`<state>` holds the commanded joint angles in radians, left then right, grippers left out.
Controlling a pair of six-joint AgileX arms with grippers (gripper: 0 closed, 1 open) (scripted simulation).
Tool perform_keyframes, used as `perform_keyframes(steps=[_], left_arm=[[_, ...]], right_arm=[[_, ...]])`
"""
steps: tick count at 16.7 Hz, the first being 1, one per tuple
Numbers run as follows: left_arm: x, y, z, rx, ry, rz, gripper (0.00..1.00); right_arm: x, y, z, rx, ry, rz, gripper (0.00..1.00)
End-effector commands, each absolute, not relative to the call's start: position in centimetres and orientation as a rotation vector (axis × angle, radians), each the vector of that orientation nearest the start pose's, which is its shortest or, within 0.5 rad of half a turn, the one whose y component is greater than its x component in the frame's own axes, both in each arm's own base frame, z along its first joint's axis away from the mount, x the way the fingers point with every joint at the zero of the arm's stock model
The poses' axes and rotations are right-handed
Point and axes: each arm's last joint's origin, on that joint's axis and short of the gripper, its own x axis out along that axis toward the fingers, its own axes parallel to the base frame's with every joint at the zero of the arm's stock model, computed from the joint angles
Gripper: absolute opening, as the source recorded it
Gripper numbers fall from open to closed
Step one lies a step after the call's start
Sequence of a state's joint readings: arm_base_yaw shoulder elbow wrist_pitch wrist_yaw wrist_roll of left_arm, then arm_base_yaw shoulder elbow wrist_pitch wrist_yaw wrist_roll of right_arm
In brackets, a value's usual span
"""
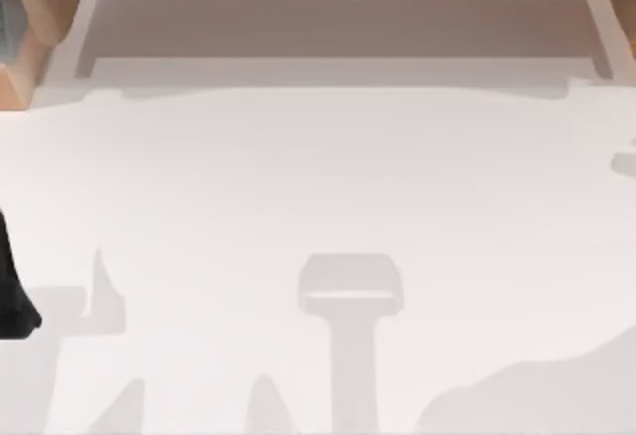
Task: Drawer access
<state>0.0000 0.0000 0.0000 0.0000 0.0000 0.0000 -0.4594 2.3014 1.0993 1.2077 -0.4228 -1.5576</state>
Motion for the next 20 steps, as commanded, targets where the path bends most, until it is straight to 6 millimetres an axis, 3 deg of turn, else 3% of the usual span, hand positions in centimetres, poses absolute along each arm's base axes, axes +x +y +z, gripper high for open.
perform_keyframes(steps=[2, 9, 13, 20], left_arm=[[10.6, -0.1, 16.0, 0.000, 0.000, 0.000, 1.00], [10.6, -0.1, 16.0, 0.000, 0.000, 0.000, 1.00], [10.6, -0.1, 16.0, 0.000, 0.000, 0.000, 1.00], [10.6, -0.1, 16.0, 0.000, 0.000, 0.000, 1.00]], right_arm=[[40.2, -18.2, 8.9, -1.568, 0.013, -0.008, 1.00], [42.8, -18.1, 8.9, -1.571, 0.008, -0.008, 1.00], [42.8, -18.1, 8.9, -1.571, 0.008, -0.008, 1.00], [42.8, -18.1, 8.9, -1.571, 0.008, -0.008, 0.47]])
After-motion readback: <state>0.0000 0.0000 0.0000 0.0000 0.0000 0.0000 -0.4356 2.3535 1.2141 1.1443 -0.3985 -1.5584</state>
